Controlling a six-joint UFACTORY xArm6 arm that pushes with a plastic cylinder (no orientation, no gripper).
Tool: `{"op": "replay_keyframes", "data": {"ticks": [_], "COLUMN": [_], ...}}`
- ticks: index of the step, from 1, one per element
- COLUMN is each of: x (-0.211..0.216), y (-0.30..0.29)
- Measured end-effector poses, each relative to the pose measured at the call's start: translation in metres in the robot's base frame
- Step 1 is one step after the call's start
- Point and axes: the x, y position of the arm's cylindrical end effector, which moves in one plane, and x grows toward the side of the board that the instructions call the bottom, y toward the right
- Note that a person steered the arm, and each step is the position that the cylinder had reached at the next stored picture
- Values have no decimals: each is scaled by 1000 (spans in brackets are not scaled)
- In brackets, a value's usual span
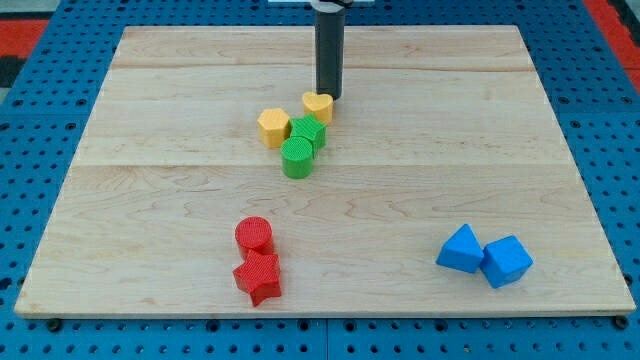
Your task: Push the yellow heart into the group of blocks
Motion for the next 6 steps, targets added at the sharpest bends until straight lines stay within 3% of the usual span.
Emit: {"op": "replay_keyframes", "data": {"ticks": [2,6], "x": [18,16], "y": [33,-19]}}
